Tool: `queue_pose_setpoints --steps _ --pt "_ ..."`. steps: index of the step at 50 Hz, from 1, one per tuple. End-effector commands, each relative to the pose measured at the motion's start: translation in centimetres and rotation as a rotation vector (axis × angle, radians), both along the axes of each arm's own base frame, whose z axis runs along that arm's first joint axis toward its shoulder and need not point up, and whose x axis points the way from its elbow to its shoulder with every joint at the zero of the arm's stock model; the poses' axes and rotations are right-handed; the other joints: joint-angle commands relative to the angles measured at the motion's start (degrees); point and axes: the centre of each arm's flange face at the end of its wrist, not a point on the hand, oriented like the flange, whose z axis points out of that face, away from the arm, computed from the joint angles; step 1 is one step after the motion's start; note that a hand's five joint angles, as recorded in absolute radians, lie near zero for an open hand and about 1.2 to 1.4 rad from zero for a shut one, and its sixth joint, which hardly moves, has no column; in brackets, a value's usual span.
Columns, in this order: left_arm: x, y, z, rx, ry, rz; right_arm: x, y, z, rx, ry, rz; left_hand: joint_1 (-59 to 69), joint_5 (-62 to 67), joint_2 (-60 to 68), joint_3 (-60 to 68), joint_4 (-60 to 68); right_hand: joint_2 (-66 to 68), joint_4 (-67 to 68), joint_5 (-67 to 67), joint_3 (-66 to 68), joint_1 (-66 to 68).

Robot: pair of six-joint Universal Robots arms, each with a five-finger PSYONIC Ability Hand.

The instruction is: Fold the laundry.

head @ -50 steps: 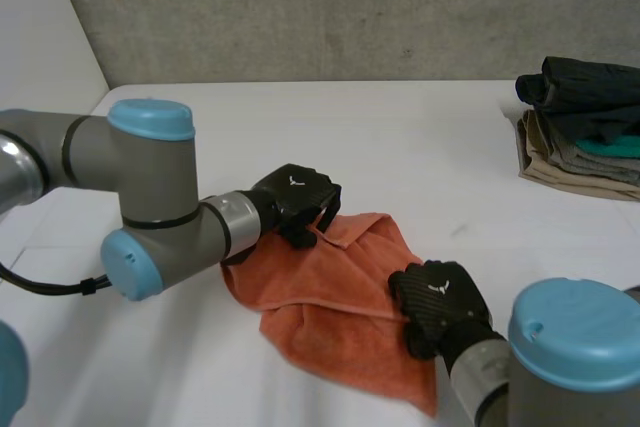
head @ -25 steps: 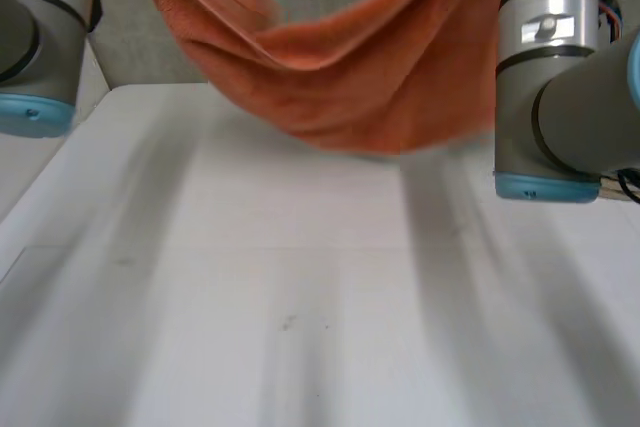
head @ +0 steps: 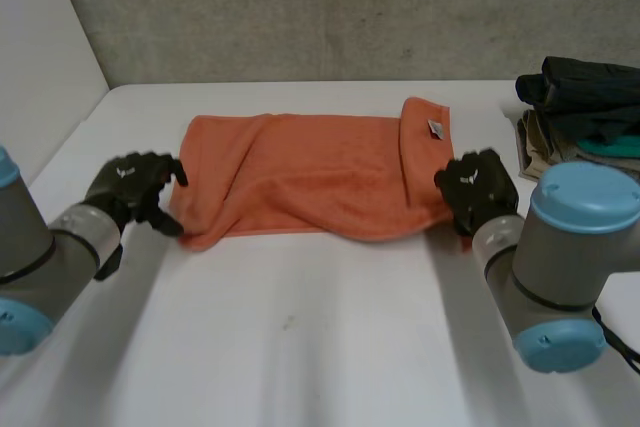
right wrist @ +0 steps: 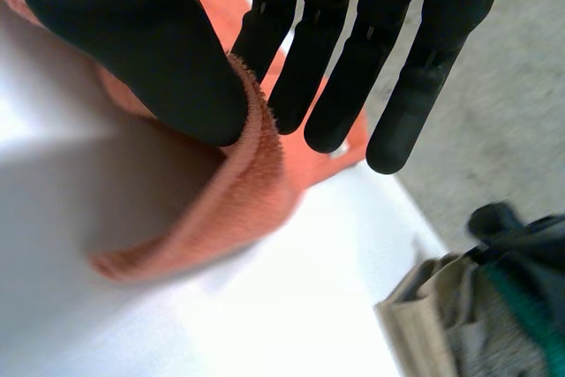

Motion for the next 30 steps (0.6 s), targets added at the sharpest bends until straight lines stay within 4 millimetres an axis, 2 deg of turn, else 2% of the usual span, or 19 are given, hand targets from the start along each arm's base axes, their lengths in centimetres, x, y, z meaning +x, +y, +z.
queue_pose_setpoints --steps 1,5,10,15,22,30 --pt "1.9 -0.1 0.7 -0.031 -0.039 -0.02 -1.0 -0.2 -0.4 0.034 -0.047 -0.029 -6.56 -7.18 -7.62 -7.79 -7.37 12.29 11.35 12.46 11.79 15.54" --pt "2.3 0.4 1.6 -0.057 -0.028 -0.076 -1.3 -0.5 0.5 0.024 -0.083 -0.036 -9.31 -9.93 -10.37 -10.54 -10.12 12.29 11.35 12.46 11.79 15.54" --pt "2.7 0.8 1.7 -0.09 -0.037 -0.172 -1.3 -0.3 0.6 0.036 -0.113 -0.032 -7.46 -8.08 -8.53 -8.69 -8.27 12.29 11.35 12.46 11.79 15.54" --pt "2.5 1.0 0.0 -0.115 -0.12 -0.264 -1.2 -0.2 0.3 0.046 -0.112 -0.03 -2.59 -3.21 -3.65 -3.82 -3.4 12.29 11.35 12.46 11.79 15.54" --pt "2.5 1.1 -2.4 -0.106 -0.276 -0.292 -1.1 -0.1 0.3 0.047 -0.111 -0.03 0.28 -0.34 -0.78 -0.95 -0.53 12.29 11.35 12.46 11.79 15.54" --pt "3.1 -0.8 -3.6 -0.116 -0.37 -0.211 -1.2 -0.1 0.2 0.05 -0.11 -0.03 0.45 -0.17 -0.61 -0.78 -0.36 12.29 11.35 12.46 11.79 15.54"
